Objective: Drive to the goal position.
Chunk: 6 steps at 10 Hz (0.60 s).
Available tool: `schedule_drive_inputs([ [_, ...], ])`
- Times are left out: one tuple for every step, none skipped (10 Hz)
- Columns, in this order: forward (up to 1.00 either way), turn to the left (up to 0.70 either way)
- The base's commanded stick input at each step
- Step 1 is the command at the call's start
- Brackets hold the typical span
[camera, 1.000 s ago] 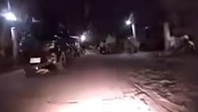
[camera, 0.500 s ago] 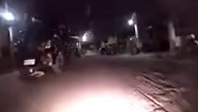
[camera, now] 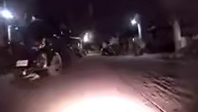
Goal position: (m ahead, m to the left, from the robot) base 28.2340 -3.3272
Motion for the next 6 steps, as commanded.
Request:
schedule_drive_inputs([
  [0.85, 0.0],
  [0.85, 0.0],
  [0.85, 0.0],
  [0.85, 0.0],
  [0.85, 0.0],
  [0.85, 0.0],
])
